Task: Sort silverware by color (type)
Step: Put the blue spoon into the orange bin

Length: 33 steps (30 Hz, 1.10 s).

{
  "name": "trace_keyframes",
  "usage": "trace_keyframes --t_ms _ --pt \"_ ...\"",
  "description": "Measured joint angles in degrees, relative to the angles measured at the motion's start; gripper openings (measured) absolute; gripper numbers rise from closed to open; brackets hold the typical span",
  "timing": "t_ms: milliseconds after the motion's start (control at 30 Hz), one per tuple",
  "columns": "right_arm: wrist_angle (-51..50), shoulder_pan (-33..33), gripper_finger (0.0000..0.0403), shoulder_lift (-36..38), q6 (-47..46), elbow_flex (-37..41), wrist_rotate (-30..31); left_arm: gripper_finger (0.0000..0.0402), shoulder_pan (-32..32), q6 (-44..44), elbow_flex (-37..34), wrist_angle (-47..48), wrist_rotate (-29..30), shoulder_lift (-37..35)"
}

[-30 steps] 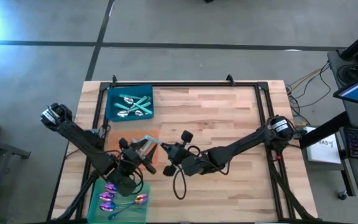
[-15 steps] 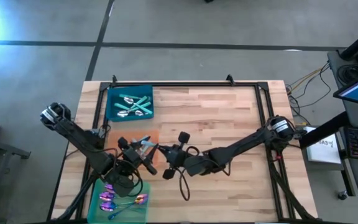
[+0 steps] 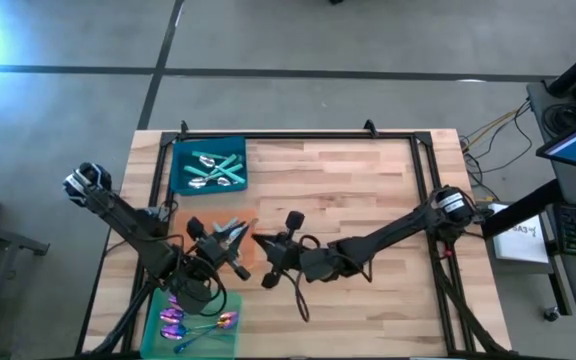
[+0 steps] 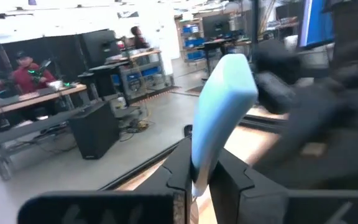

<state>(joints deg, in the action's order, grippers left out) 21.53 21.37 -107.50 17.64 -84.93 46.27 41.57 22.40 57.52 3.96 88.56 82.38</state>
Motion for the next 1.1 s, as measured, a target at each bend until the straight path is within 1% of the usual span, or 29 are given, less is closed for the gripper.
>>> trace_keyframes --t_ms 133,233,333,400,500,567,633,700,733,800,867,933,1000,1033,1100 --pt "0.17 0.41 0.0006 0.13 0.21 -0.11 -0.51 0.0013 -0.22 -1.66 0.0 0.73 0.25 -0.8" --pt "-0.55 -0.09 0.0012 0.13 0.9 -0.09 -0.17 0.0013 -0.73 -5.32 0.0 0.75 -0.6 -1.9" --pt "-3.19 -0.32 0.0031 0.6 1.32 -0.09 -0.02 0.0013 -1.52 -8.21 0.0 2.01 -3.28 -3.2" --pt "-6.9 -0.38 0.0049 1.03 -0.44 -0.09 -0.23 0.0013 -2.26 -8.31 0.0 5.16 -6.28 -4.25" --pt "-14.18 -0.87 0.008 1.33 -4.82 -0.09 -0.23 0.0013 -4.1 -5.04 0.0 13.33 -13.11 -6.24" --pt "-20.38 -1.29 0.01 1.36 -8.86 -0.09 -0.21 0.0013 -6.28 0.48 0.0 21.0 -19.87 -7.73" --pt "-27.21 -1.73 0.0117 1.36 -14.71 -0.09 -0.29 0.0013 -8.94 7.81 0.0 29.75 -26.87 -9.01" --pt "-34.38 -2.45 0.0129 1.36 -20.73 -0.09 -1.58 0.0013 -11.48 13.23 0.0 38.38 -33.03 -9.71" --pt "-37.54 -2.93 0.0134 1.38 -23.56 -0.09 -3.61 0.0013 -12.63 14.86 0.0 42.1 -36.2 -9.89" --pt "-43.36 -4.14 0.0139 1.4 -28.22 -0.07 -9.69 0.0013 -14.79 16.11 0.0 47.98 -43.49 -10.1" --pt "-47.98 -5.57 0.014 1.4 -31.21 -0.07 -17.85 0.0013 -16.6 16.2 0.0 52.5 -52.62 -10.21" --pt "-52.19 -6.91 0.0138 1.41 -32.25 -0.07 -26.31 0.0016 -17.92 15.61 -0.01 56.41 -61.19 -10.08" --pt "-56.44 -7.82 0.0133 1.42 -32.68 -0.07 -32.39 0.0024 -18.17 15.59 -0.17 59.96 -65.39 -9.85" --pt "-58.74 -8.19 0.013 1.42 -32.69 -0.07 -33.76 0.0027 -18.17 15.73 -0.31 62.07 -66.43 -9.73" --pt "-63.58 -8.66 0.0124 1.42 -32.67 -0.07 -34.32 0.0029 -18.15 16.91 -0.65 66.2 -68.09 -9.35"
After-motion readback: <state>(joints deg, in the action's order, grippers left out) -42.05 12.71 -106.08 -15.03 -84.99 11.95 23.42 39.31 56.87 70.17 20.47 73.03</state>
